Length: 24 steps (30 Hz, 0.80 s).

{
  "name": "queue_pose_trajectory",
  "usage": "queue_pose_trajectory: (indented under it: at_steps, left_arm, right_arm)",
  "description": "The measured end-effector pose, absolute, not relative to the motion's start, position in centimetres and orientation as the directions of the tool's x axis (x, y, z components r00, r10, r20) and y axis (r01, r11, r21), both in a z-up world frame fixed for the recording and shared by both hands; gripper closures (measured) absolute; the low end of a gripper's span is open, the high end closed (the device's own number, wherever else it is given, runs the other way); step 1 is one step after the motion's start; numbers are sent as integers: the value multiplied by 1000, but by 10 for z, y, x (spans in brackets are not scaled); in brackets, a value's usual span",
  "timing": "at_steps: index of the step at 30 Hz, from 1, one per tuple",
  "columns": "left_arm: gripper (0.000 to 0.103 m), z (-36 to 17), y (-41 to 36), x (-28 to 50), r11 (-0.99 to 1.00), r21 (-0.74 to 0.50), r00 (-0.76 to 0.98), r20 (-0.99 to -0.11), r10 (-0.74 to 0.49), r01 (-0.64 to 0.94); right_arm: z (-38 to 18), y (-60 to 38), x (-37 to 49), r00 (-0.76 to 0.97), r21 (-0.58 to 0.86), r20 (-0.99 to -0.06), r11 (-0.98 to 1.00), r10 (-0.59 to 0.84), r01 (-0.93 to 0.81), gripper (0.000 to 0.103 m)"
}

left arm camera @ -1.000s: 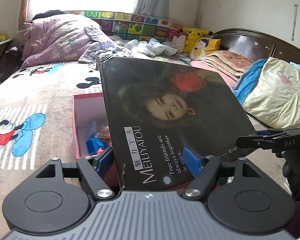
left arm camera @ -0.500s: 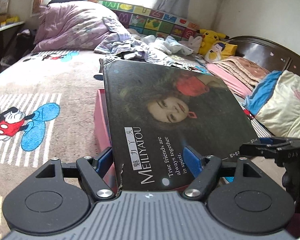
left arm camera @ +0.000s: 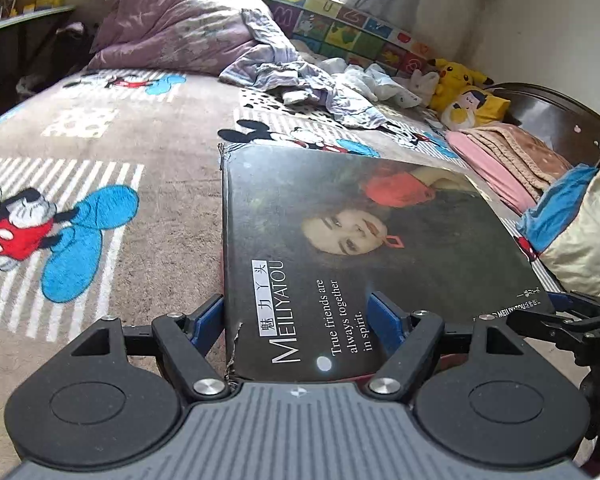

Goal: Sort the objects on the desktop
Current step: 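Lift the lid with both grippers and carry it over the pink box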

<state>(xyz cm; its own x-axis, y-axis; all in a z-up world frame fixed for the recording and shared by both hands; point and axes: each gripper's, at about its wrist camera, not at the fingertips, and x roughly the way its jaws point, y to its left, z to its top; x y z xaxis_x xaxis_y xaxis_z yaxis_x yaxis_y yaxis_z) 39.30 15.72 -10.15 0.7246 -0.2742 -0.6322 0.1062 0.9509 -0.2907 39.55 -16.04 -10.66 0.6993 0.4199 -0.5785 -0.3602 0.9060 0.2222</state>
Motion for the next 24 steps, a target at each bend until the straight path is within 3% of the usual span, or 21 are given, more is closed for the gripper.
queue_pose_trajectory:
  at_steps: [10, 15, 19, 24]
  left_arm:
    - [24, -112, 160, 404, 939, -338, 730, -628, -271, 57]
    - [23, -108, 154, 403, 944, -324, 722, -638, -268, 64]
    - [23, -105, 150, 394, 952, -301, 739, -627, -245, 60]
    - [23, -97, 138, 389, 962, -257, 749, -619, -237, 92]
  right_arm:
    - [-107, -157, 408, 727, 204, -561, 918, 395, -341, 0]
    - [-101, -161, 400, 765, 201, -510, 919, 394, -340, 0]
    - [-99, -182, 399, 794, 271, -470, 919, 385, -286, 0]
    - [-112, -207, 413, 765, 384, -499, 895, 408, -227, 0]
